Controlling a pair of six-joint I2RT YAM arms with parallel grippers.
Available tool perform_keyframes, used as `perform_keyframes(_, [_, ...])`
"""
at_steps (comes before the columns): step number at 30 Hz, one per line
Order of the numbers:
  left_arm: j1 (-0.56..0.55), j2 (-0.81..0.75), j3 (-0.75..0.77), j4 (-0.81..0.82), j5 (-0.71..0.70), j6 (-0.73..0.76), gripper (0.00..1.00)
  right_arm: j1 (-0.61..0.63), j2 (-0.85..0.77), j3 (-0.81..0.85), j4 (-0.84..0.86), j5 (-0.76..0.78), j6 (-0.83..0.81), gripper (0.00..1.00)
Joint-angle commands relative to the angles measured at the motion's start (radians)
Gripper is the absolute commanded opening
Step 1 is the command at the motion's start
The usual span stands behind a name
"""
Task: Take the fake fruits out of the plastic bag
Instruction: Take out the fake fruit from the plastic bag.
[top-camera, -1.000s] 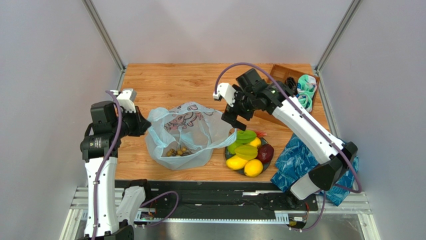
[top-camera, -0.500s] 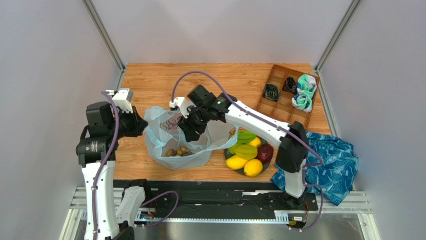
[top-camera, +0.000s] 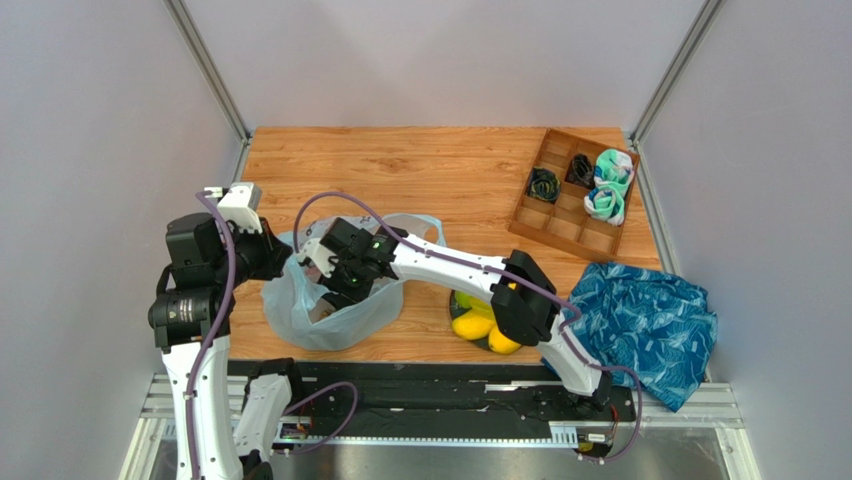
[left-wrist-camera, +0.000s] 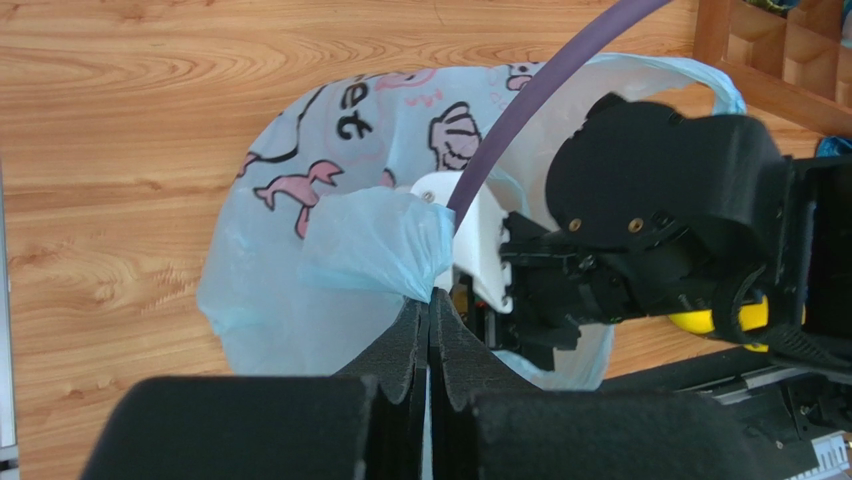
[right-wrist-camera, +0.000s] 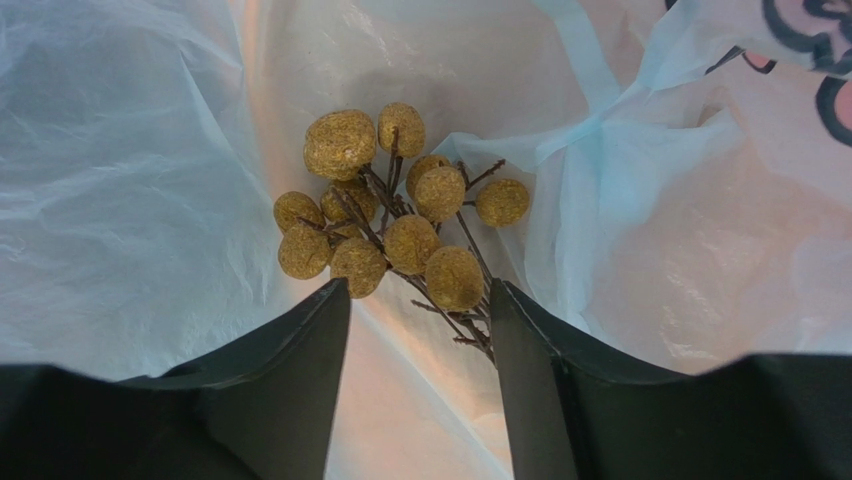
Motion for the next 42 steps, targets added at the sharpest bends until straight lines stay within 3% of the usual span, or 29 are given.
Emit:
perform_keyframes(1, [0.01, -0.007, -0.001, 0.017, 0.012, -0.007, 0.0, 0.028, 0.054, 0.078, 0.029, -0.009, -0.065, 0.67])
perform_keyframes(7, [0.009, -0.01, -0.012, 0.022, 0.02, -0.016, 0.0, 0.071, 0.062, 0.029, 0.0, -0.12, -0.108, 0.84])
perform_keyframes(10, [0.009, -0.01, -0.013, 0.027, 0.017, -0.019, 0.0, 0.088, 0.062, -0.026, -0.004, -0.125, -0.125, 0.84])
perform_keyframes(13, [0.01, -0.01, -0.012, 0.031, 0.018, -0.021, 0.0, 0.094, 0.085, -0.02, 0.014, -0.034, -0.158, 0.82])
perform_keyframes(17, [0.009, -0.009, -0.007, 0.028, 0.014, -0.017, 0.0, 0.091, 0.149, 0.046, 0.02, 0.116, -0.228, 0.64])
perform_keyframes(18, [0.009, -0.006, -0.004, 0.03, 0.012, -0.017, 0.0, 0.089, 0.151, 0.061, 0.02, 0.13, -0.242, 0.53])
perform_keyframes(21, [0.009, -0.007, 0.005, 0.022, 0.005, -0.013, 0.0, 0.076, 0.105, 0.083, 0.0, 0.12, -0.26, 0.3])
perform_keyframes(23, [0.009, -0.01, 0.004, 0.022, -0.003, -0.011, 0.0, 0.06, 0.033, 0.083, -0.017, 0.078, -0.254, 0.23])
perform_keyframes(30, [0.009, -0.006, -0.048, 0.056, -0.006, -0.027, 0.0, 0.016, -0.208, 0.046, -0.06, -0.041, -0.243, 0.15])
perform_keyframes(35, [0.01, 0.006, -0.062, 0.082, -0.041, -0.045, 0.0, 0.006, -0.338, -0.014, -0.106, -0.176, -0.299, 0.03])
perform_keyframes(42, [0.01, 0.003, -0.05, 0.073, -0.138, -0.051, 0.0, -0.059, -0.473, -0.156, -0.123, -0.014, -0.368, 0.0])
